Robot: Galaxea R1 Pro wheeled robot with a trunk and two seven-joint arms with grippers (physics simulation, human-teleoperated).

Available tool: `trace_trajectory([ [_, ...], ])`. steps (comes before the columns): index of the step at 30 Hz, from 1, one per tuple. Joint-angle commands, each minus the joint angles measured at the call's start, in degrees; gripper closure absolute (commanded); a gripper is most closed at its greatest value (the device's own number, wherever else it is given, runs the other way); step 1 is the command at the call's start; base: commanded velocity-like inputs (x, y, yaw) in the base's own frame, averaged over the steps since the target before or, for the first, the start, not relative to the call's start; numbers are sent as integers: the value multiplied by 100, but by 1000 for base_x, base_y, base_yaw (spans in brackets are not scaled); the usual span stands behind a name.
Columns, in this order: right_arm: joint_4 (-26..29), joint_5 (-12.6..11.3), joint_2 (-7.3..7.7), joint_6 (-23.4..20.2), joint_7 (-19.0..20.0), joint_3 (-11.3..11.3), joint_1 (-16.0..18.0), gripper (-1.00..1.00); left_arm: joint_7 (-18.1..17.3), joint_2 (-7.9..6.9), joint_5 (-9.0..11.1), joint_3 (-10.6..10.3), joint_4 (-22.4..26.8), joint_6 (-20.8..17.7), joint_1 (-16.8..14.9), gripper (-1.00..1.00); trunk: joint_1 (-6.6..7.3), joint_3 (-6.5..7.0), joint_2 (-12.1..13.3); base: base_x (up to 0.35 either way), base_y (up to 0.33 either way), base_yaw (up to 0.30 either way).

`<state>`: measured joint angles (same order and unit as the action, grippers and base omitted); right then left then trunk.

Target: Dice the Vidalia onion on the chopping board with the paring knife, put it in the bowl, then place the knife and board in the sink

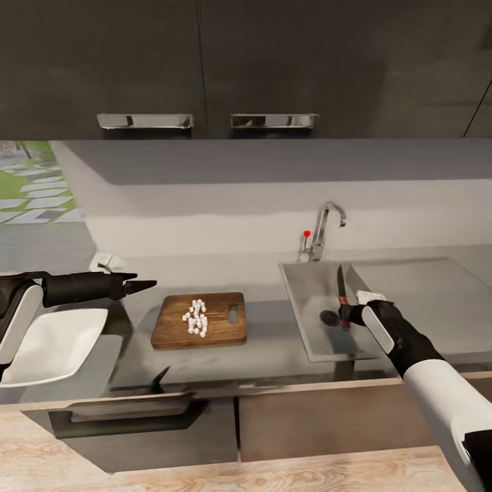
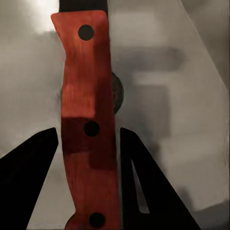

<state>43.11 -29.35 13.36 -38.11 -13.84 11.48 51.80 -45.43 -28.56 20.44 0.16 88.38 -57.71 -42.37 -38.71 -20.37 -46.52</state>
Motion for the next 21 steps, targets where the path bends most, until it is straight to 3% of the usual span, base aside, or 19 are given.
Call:
trace_trajectory([
  [1, 6, -69, 8, -189, -58, 27, 5, 100, -27, -1, -14, 2, 1, -21, -5, -100, -3, -8, -6, 133, -167, 0],
  [5, 7, -107, 7, -960, -65, -139, 6, 100, -27, -1, -15, 2, 4, -21, -5, -100, -3, -8, -6, 40, -50, 0],
  [11, 9, -202, -8, -1142, -79, -254, 6, 100, -27, -4, -14, 9, 12, -24, -2, -100, -3, -8, -6, 39, -28, 0],
  [13, 8, -214, -75, -1325, -82, -294, 6, 100, -27, -4, -14, 17, 13, -28, -3, -100, -3, -8, -6, 142, -162, 0],
  [14, 9, -217, -198, -1530, -80, -312, 6, 100, -27, -4, -14, 18, 13, -29, -4, -100, -3, -8, -6, 81, -68, 0],
  [17, 6, -219, -358, -1678, -76, -326, 6, 100, -27, -4, -14, 19, 13, -30, -2, -100, -3, -8, -6, 34, -29, 0],
  [21, 5, -212, -420, -1714, -77, -353, 6, 100, -27, -2, -14, 19, 13, -30, -5, -100, -3, -8, -6, 119, -4, 0],
])
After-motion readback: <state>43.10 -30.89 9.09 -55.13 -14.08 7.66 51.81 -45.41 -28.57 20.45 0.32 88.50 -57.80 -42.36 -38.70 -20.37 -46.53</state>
